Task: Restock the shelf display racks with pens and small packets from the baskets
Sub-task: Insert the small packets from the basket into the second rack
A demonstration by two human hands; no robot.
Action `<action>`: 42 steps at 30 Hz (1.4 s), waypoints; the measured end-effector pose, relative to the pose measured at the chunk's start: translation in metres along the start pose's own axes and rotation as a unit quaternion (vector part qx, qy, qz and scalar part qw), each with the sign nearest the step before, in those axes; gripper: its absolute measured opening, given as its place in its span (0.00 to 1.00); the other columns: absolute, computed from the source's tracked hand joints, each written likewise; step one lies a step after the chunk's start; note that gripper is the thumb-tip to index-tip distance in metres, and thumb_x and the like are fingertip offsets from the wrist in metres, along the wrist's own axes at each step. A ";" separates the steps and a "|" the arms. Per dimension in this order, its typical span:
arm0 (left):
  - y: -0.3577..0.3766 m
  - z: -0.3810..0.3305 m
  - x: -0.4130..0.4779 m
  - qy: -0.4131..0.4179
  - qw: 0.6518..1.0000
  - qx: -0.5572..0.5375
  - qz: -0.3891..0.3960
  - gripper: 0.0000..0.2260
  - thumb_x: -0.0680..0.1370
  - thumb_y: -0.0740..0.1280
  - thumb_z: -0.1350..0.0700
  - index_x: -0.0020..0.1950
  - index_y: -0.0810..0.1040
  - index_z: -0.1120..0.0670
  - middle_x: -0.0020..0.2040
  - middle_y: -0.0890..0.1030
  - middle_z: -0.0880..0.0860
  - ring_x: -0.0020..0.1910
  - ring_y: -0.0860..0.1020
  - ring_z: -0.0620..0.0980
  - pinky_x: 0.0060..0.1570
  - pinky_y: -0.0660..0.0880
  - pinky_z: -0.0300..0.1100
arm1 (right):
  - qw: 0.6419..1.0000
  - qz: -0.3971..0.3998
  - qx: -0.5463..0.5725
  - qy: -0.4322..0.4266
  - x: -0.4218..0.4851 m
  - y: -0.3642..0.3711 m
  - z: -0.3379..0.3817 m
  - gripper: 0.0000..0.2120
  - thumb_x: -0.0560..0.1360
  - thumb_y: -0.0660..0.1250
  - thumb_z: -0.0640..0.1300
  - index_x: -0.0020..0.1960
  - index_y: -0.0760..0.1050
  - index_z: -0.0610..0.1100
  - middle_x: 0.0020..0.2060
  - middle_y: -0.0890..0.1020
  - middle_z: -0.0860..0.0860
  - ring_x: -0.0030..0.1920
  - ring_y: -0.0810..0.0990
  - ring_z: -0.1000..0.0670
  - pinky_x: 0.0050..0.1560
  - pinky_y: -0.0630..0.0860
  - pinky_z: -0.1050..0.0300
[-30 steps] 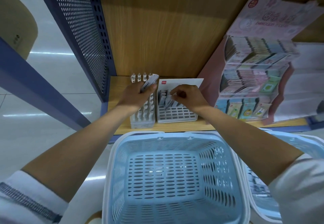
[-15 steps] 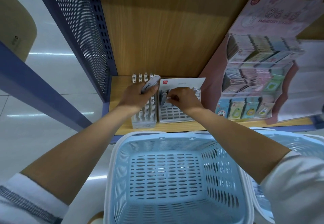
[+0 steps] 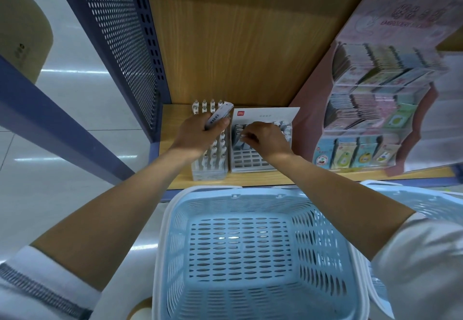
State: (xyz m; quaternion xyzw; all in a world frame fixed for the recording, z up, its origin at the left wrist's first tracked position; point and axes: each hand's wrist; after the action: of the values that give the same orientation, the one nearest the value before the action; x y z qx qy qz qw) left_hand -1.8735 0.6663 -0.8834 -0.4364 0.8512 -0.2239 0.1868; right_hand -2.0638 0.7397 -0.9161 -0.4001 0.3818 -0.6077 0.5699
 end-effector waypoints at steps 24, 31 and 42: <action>-0.001 0.001 0.001 0.000 1.000 -0.016 0.006 0.24 0.79 0.63 0.42 0.43 0.75 0.64 0.31 0.74 0.56 0.31 0.73 0.51 0.36 0.69 0.47 | 0.997 -0.060 0.053 0.006 0.005 0.008 -0.011 0.06 0.68 0.75 0.39 0.43 0.82 0.39 0.46 0.78 0.42 0.47 0.77 0.42 0.47 0.72 0.55; -0.001 0.003 0.002 0.011 1.000 -0.008 0.006 0.24 0.79 0.62 0.41 0.44 0.75 0.64 0.31 0.74 0.55 0.31 0.74 0.52 0.37 0.72 0.52 | 0.997 -0.082 0.001 -0.006 0.007 0.009 -0.011 0.05 0.67 0.75 0.38 0.42 0.82 0.38 0.45 0.81 0.41 0.45 0.79 0.39 0.46 0.73 0.53; 0.001 0.003 0.002 0.012 1.000 -0.014 0.007 0.22 0.80 0.63 0.43 0.43 0.76 0.63 0.31 0.75 0.55 0.31 0.74 0.51 0.37 0.70 0.47 | 0.996 -0.065 -0.036 -0.040 0.004 0.017 -0.008 0.08 0.62 0.78 0.36 0.38 0.82 0.39 0.44 0.81 0.42 0.45 0.80 0.39 0.42 0.77 0.51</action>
State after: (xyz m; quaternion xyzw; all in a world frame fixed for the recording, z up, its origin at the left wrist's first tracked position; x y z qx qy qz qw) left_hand -1.8738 0.6640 -0.8864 -0.4301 0.8595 -0.2159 0.1725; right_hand -2.0645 0.7345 -0.9341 -0.4685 0.3538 -0.6126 0.5292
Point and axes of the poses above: each hand's wrist, its own x-axis towards the middle knuckle, its own y-axis out of the palm, z = x × y
